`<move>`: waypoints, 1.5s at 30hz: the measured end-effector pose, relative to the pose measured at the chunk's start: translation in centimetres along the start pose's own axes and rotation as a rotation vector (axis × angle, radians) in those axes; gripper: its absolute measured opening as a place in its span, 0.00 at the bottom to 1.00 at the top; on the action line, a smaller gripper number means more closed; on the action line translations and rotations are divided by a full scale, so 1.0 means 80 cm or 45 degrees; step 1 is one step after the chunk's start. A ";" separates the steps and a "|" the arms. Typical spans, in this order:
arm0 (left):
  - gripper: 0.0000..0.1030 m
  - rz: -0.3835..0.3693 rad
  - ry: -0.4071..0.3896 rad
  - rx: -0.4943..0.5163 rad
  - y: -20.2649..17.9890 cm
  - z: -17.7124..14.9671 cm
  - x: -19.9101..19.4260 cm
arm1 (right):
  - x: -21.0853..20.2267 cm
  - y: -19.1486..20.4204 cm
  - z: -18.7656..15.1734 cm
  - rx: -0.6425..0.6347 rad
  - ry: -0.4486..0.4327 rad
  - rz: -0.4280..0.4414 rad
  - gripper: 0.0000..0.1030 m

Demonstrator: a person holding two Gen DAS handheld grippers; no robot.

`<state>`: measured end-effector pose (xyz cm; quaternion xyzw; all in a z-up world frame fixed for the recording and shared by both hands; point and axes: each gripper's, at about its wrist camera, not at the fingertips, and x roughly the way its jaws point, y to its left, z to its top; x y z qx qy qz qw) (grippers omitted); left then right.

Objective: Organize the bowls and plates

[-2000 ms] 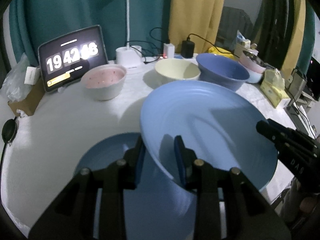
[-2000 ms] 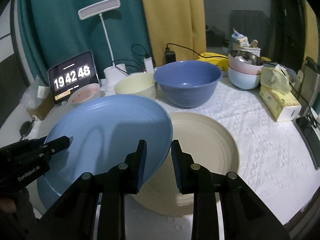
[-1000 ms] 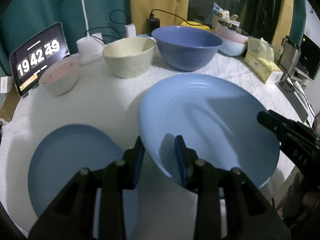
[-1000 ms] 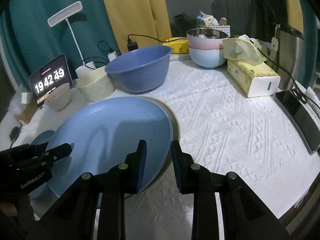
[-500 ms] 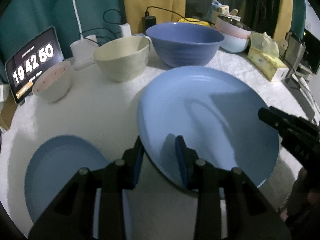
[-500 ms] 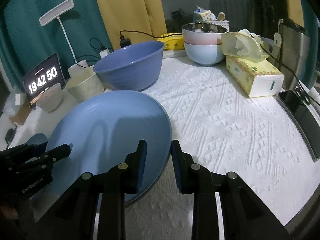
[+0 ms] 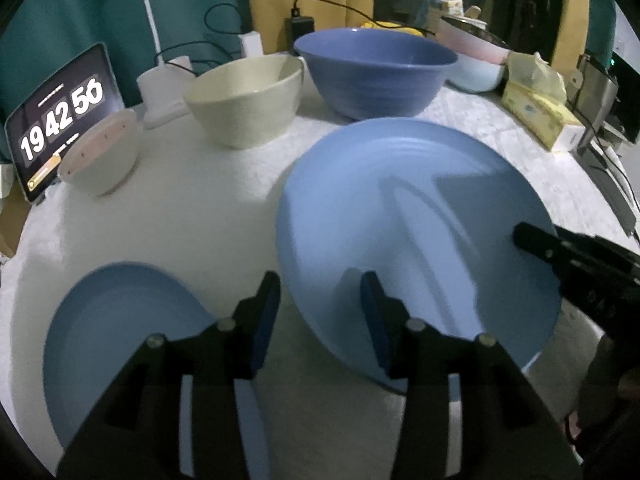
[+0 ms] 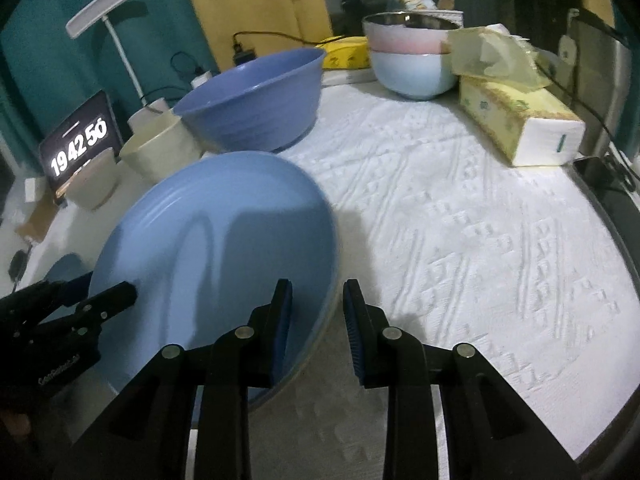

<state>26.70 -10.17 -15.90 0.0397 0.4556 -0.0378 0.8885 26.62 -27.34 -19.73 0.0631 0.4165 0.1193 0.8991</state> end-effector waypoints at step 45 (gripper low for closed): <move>0.44 -0.039 -0.254 -0.164 0.100 -0.058 -0.108 | -0.075 0.131 -0.017 -0.176 -0.137 -0.024 0.28</move>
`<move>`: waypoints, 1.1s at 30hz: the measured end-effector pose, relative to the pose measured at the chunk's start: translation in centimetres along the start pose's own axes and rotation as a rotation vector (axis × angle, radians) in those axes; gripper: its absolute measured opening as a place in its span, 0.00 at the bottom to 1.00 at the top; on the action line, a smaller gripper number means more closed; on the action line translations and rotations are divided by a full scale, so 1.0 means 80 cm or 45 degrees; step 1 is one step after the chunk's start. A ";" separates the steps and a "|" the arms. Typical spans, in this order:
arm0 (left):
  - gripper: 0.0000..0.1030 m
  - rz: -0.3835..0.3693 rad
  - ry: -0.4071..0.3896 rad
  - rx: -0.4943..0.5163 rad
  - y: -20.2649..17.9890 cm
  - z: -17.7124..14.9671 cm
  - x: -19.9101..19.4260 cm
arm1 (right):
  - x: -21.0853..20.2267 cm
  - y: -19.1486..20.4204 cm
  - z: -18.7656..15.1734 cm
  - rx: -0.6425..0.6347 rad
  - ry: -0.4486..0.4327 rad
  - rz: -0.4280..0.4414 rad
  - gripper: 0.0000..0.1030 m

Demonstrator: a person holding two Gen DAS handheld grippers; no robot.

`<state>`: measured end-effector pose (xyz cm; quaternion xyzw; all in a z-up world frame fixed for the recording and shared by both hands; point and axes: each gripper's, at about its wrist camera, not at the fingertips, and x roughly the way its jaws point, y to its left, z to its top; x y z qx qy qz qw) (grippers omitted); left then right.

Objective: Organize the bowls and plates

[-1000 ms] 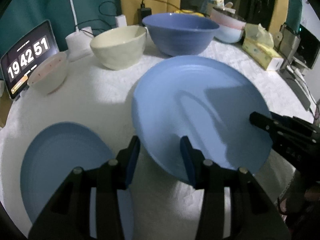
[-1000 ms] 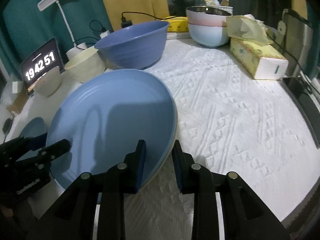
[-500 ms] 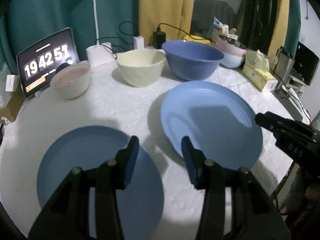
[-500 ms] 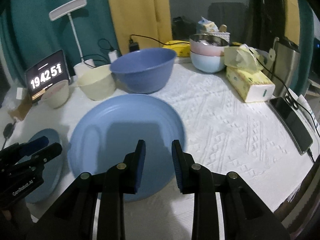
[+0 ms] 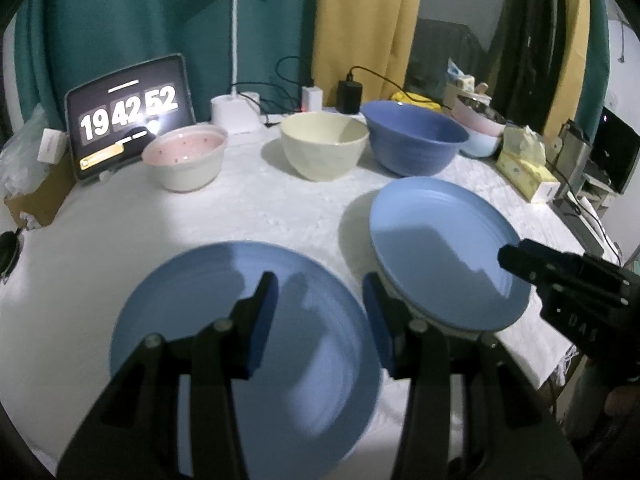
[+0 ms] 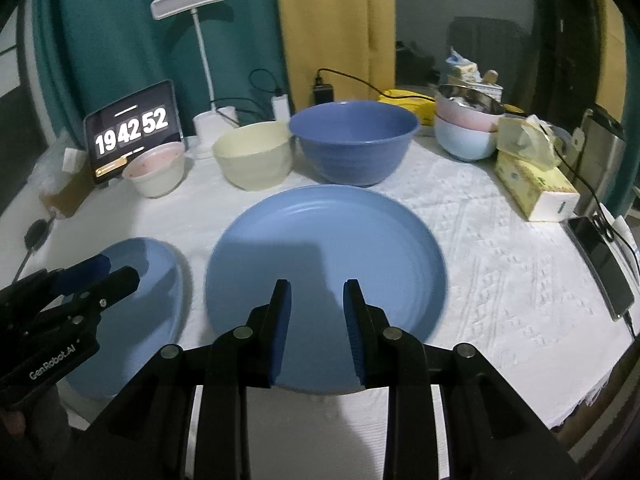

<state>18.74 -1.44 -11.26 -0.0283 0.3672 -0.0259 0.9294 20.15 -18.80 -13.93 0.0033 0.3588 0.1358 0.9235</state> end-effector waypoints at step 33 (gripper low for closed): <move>0.45 0.162 -0.032 -0.189 0.124 -0.040 -0.023 | 0.037 0.112 -0.013 -0.163 0.121 0.114 0.28</move>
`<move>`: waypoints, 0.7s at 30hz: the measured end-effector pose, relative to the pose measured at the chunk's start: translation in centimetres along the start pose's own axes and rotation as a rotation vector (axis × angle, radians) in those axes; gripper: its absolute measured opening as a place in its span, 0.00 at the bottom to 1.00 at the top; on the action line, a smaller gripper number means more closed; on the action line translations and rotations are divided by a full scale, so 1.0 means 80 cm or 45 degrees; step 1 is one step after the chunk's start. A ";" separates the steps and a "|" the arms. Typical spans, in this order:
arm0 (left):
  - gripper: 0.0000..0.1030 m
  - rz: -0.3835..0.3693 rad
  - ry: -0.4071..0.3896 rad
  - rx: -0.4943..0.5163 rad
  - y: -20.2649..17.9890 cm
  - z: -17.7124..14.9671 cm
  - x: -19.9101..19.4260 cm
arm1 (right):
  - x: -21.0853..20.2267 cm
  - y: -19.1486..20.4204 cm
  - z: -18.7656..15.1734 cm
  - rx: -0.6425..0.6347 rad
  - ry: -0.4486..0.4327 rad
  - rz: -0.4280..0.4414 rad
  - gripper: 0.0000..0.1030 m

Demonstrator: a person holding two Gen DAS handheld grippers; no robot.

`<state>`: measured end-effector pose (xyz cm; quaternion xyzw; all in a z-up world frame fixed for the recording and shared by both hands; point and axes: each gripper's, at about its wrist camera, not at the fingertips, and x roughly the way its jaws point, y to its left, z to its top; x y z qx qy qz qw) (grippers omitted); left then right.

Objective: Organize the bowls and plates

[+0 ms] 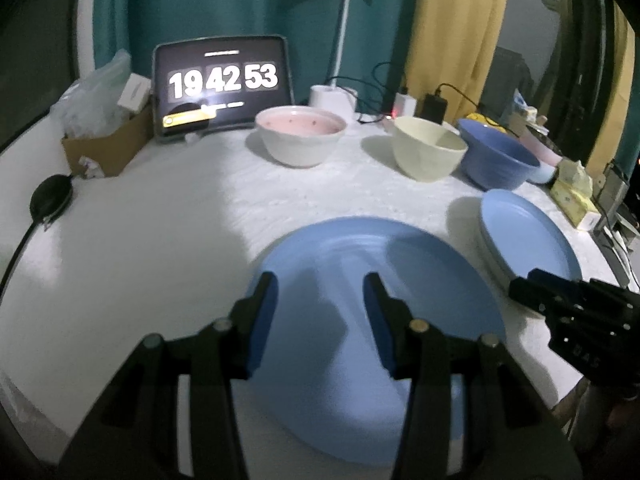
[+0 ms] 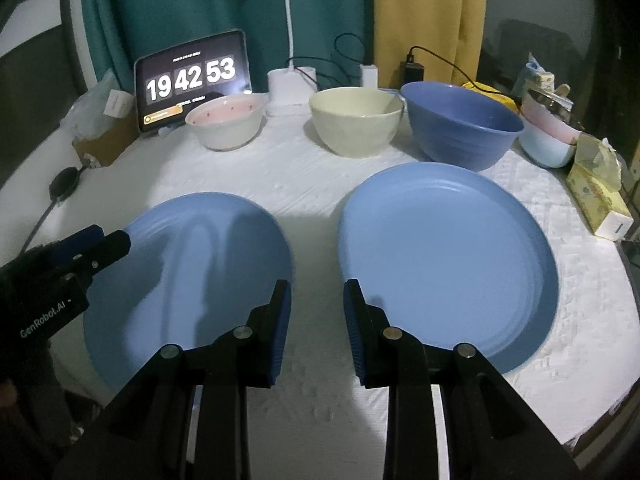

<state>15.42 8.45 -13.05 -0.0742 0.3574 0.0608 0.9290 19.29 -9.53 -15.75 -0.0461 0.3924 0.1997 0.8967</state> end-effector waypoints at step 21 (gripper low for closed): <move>0.65 0.086 0.095 -0.056 0.048 -0.024 0.023 | 0.035 0.020 -0.005 -0.017 0.095 0.037 0.28</move>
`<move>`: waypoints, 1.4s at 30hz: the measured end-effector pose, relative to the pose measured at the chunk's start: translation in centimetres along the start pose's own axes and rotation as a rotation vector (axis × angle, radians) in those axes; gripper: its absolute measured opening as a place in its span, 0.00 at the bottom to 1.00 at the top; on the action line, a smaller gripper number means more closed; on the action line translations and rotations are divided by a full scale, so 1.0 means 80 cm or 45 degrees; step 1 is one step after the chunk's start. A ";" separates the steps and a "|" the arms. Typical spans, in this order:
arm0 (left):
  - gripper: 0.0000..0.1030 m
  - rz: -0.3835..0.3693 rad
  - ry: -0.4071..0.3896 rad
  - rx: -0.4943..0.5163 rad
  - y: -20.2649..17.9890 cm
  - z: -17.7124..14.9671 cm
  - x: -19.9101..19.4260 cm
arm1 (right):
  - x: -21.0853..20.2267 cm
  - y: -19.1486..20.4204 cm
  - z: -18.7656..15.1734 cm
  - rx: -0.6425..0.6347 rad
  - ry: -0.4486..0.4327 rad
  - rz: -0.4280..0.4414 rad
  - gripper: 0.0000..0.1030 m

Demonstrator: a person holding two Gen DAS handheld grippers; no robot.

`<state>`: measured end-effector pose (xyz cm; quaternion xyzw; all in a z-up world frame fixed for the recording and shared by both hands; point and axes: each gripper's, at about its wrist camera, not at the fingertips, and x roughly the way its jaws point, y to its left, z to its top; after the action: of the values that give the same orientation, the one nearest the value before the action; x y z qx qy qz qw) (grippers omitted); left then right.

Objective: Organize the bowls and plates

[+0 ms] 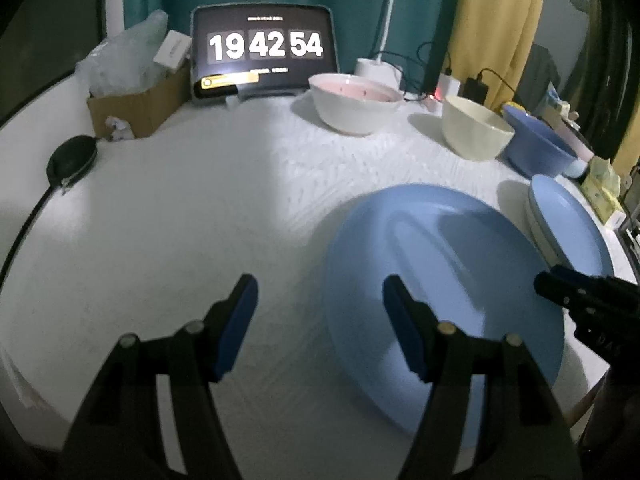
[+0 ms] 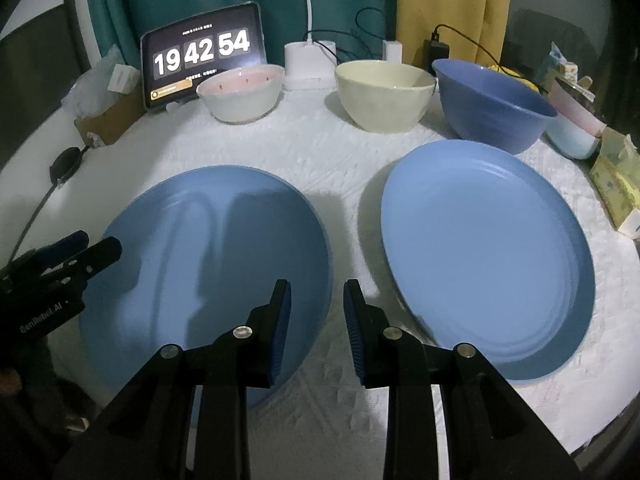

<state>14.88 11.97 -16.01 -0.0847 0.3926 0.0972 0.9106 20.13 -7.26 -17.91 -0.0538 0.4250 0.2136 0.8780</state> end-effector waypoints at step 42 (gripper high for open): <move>0.33 -0.063 -0.053 0.114 -0.038 0.010 -0.032 | -0.039 -0.010 0.010 -0.026 -0.130 0.049 0.21</move>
<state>14.51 8.96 -13.36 -0.0515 0.3752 0.0589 0.9236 19.31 -8.77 -15.04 -0.0437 0.3782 0.2372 0.8938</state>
